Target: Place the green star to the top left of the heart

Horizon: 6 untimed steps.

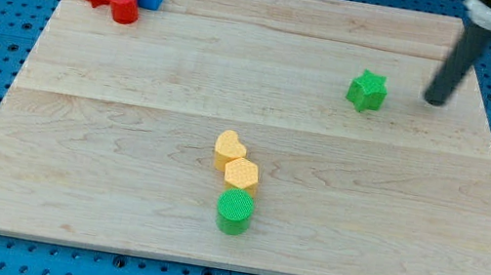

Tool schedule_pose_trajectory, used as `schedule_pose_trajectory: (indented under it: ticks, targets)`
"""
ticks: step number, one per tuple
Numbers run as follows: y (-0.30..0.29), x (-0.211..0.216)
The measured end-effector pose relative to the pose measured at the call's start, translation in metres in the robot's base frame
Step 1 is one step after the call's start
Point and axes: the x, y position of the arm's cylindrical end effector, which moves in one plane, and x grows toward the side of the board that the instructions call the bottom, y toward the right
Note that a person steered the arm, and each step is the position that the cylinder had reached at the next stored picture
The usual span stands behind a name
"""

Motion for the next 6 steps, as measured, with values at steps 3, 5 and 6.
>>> schedule_pose_trajectory:
  ticks: [3, 5, 6]
  targets:
    - [-0.205, 0.043]
    - [-0.243, 0.097]
    - [-0.243, 0.093]
